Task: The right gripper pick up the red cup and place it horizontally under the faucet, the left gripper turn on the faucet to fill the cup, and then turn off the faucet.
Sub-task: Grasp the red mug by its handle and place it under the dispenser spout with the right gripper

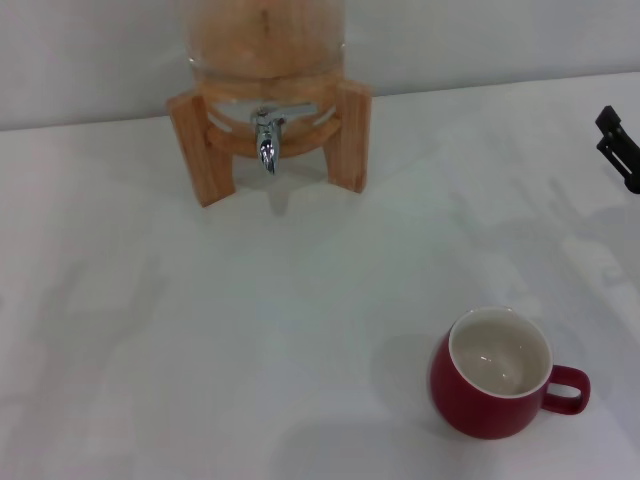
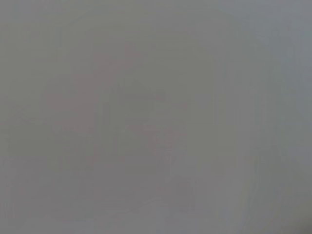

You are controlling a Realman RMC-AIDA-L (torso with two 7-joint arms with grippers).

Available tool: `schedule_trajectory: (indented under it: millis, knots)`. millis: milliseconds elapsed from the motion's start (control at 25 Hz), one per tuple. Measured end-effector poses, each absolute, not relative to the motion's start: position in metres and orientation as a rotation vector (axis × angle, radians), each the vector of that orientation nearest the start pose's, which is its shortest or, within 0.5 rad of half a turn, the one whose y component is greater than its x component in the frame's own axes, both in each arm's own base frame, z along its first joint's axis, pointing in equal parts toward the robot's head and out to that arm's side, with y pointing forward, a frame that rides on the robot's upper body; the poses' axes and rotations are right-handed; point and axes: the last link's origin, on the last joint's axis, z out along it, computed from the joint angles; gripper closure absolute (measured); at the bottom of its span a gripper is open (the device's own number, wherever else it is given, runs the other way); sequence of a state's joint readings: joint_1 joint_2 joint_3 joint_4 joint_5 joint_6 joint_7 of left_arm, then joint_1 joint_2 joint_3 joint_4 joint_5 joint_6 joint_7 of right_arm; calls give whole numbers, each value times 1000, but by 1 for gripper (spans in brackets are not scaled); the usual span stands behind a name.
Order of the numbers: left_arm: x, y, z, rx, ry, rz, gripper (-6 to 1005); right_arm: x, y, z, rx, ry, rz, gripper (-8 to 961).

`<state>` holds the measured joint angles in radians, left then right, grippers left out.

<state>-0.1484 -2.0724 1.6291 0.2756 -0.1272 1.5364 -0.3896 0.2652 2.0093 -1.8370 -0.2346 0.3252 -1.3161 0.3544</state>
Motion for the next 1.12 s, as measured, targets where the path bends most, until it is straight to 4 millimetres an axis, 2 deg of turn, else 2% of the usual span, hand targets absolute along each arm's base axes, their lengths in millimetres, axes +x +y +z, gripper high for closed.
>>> schedule_trajectory:
  millis: [440, 880, 1120]
  knots:
    - [-341, 248, 37, -1443, -423, -1011, 158, 362, 268, 38, -1524, 516, 863, 137]
    - [-337, 244, 23, -1527, -429, -1003, 158, 368, 228, 35, -1595, 503, 904, 137]
    - [-336, 239, 16, -1560, -432, -997, 158, 375, 199, 40, -1620, 487, 922, 138]
